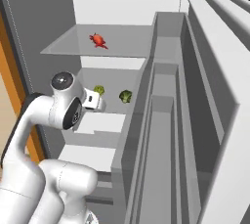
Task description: Place one broccoli and one fish in each tupperware on the nearby counter, to pack two identical lunches.
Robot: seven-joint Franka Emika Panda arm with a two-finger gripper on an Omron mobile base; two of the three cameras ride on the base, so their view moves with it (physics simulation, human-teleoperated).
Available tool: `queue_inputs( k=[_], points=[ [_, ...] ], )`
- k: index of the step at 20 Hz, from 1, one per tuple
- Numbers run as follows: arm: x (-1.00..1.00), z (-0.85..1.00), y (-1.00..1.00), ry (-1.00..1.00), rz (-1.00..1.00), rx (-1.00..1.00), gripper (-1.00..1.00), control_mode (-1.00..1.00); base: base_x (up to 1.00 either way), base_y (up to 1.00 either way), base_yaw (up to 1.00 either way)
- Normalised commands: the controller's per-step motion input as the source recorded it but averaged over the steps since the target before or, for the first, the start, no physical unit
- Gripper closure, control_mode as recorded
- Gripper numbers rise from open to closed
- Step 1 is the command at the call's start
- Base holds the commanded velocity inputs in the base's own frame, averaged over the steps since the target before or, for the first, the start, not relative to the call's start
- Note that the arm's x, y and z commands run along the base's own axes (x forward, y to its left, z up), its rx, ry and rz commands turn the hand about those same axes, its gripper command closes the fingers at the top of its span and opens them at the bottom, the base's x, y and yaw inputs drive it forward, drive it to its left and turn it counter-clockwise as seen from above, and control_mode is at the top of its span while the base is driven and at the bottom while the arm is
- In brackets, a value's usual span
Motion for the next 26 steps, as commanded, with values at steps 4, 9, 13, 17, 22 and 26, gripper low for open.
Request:
queue_inputs(
  k=[4,9,13,17,22,26],
  points=[
    [0.65,-0.02,0.14,0.0,0.0,0.0,-1.0,-1.0,0.0,0.0,0.0],
    [0.71,0.0,0.17,0.0,0.0,0.0,-1.0,-1.0,0.0,0.0,0.0],
    [0.7,-0.06,0.07,0.0,0.0,0.0,-1.0,-1.0,0.0,0.0,0.0],
    [0.64,-0.11,0.0,0.0,0.0,0.0,-1.0,-1.0,0.0,0.0,0.0],
    [0.53,-0.25,0.05,0.0,0.0,0.0,-1.0,-1.0,0.0,0.0,0.0],
    [0.5,-0.29,0.09,0.0,0.0,0.0,-1.0,-1.0,0.0,0.0,0.0]
  ],
)
